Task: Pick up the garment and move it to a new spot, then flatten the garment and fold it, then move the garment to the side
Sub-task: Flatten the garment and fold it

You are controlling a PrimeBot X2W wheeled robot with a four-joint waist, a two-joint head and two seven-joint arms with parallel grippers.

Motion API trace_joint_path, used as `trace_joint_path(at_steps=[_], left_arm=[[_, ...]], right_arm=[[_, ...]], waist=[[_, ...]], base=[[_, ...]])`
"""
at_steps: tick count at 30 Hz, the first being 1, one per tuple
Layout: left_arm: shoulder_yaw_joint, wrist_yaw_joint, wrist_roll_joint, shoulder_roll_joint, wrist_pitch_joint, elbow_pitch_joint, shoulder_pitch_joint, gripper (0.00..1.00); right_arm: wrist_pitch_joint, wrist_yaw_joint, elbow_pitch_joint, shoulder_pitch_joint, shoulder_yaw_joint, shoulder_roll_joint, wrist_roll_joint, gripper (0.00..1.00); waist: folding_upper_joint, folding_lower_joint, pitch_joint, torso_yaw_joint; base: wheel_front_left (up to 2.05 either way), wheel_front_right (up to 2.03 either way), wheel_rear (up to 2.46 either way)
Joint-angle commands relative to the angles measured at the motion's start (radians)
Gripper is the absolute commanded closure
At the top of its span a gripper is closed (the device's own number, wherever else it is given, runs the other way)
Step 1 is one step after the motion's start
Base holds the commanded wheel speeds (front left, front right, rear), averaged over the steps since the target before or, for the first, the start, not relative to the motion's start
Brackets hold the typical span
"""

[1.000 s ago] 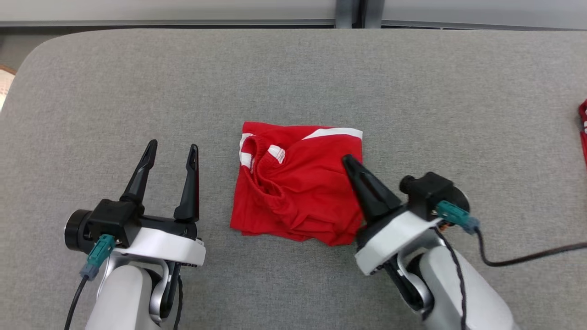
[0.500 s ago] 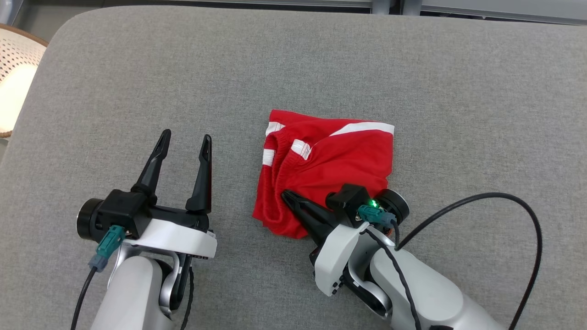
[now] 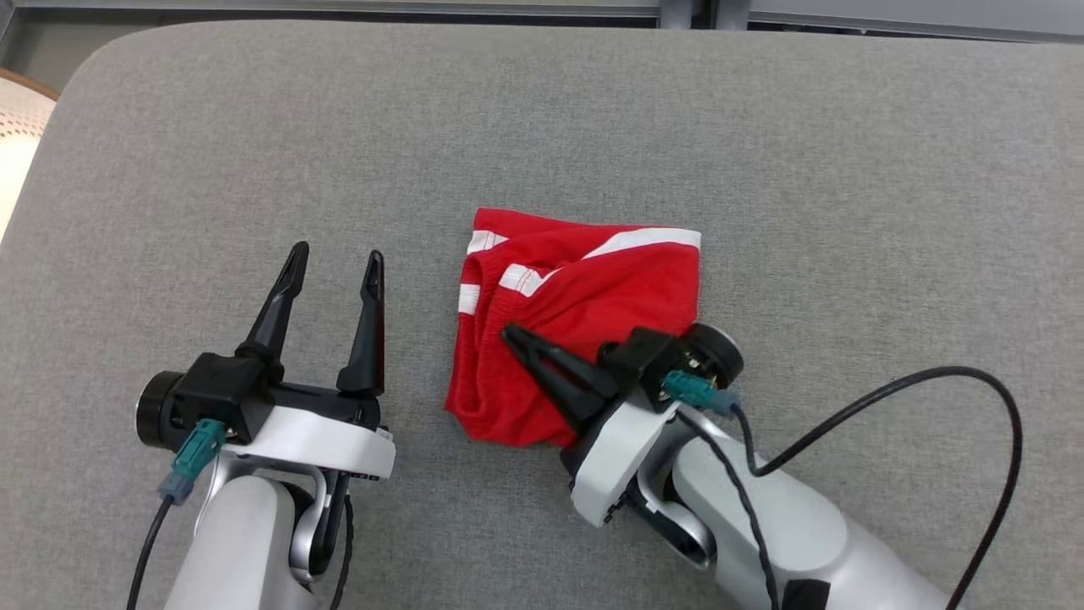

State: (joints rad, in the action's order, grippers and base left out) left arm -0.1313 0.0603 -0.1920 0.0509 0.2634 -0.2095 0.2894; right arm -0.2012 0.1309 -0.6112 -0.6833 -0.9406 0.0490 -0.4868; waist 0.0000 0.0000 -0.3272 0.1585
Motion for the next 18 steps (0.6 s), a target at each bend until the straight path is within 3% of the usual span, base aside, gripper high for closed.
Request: trace_joint_path(at_steps=[1,3,4,5,18], left_arm=[[0.007,-0.004,0.005,0.004,0.001,-0.002,-0.009,0.00],[0.014,-0.002,0.007,0.005,0.001,-0.003,-0.016,0.00],[0.018,-0.002,0.007,0.006,0.001,-0.003,-0.018,0.00],[0.021,-0.002,0.009,0.006,0.001,-0.002,-0.020,0.00],[0.083,-0.015,0.017,0.029,0.001,0.007,-0.085,0.00]], right_arm=[[-0.013,0.000,0.003,0.002,0.022,0.004,0.011,0.92],[-0.033,0.000,0.017,0.020,0.085,0.003,0.015,0.29],[-0.042,0.000,0.026,0.029,0.126,0.004,0.025,0.09],[-0.048,0.000,0.037,0.044,0.168,0.004,0.030,0.00],[-0.056,0.000,0.354,0.361,0.734,0.086,0.224,0.00]], waist=[[0.0000,0.0000,0.009,-0.012],[0.0000,0.0000,0.020,-0.023],[0.0000,0.0000,0.025,-0.028],[0.0000,0.0000,0.030,-0.032],[0.0000,0.0000,0.103,-0.084]], base=[[0.00,0.00,0.00],[0.00,0.00,0.00],[0.00,0.00,0.00],[0.00,0.00,0.00],[0.00,0.00,0.00]])
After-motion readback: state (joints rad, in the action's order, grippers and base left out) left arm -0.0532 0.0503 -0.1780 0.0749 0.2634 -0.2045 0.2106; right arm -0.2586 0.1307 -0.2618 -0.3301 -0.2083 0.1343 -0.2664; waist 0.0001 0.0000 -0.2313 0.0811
